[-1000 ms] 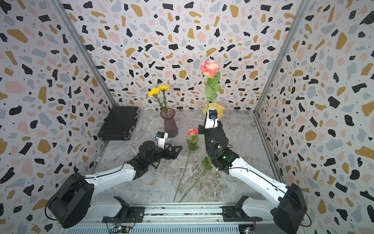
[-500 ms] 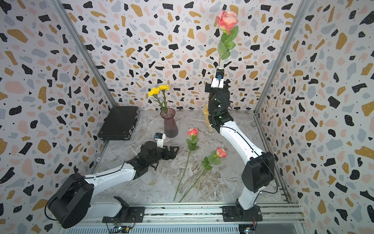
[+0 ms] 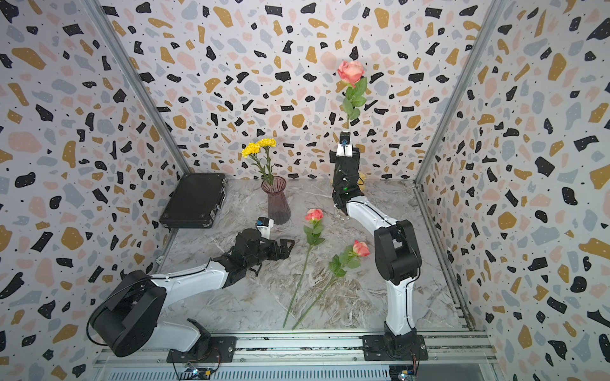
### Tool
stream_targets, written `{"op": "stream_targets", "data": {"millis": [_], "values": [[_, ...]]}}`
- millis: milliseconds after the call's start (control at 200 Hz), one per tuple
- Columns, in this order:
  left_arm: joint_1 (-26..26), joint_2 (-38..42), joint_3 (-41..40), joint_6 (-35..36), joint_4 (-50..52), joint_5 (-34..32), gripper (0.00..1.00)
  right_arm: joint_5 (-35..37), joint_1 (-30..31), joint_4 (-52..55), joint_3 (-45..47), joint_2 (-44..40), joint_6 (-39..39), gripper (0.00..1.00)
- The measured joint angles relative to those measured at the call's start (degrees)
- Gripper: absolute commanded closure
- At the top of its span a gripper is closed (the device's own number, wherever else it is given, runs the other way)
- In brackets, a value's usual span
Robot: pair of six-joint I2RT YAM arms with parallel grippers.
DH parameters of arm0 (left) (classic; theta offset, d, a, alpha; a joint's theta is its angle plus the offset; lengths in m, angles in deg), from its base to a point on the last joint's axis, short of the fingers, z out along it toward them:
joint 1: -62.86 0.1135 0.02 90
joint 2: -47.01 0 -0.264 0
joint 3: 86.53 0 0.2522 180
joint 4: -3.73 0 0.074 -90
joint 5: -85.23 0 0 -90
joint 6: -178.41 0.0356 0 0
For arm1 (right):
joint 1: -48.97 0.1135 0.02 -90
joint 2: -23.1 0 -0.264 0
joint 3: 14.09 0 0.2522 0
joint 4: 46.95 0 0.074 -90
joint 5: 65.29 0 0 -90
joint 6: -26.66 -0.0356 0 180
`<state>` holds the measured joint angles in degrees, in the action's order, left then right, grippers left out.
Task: Arrange the flowers in different vases according to their colors
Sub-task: Insert the flower into the vase.
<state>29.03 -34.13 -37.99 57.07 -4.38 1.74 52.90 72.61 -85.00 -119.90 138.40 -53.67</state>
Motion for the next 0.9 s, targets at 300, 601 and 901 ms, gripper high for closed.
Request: {"op": "stream_targets", "data": {"millis": [300, 601, 901], "values": [[0.07, 5.31, -0.02, -2.38, 4.94, -8.09, 0.00, -5.62, -0.17, 13.44, 2.56, -4.11, -8.74, 0.64], [1.05, 5.64, 0.74, -4.74, 9.14, -10.38, 0.01, -11.52, -0.17, 27.21, 8.76, -19.41, -19.37, 0.58], [1.27, -2.56, 5.07, -7.13, 12.83, -8.96, 0.01, -14.21, 5.18, 38.62, 27.28, -37.81, -25.07, 0.57]]}}
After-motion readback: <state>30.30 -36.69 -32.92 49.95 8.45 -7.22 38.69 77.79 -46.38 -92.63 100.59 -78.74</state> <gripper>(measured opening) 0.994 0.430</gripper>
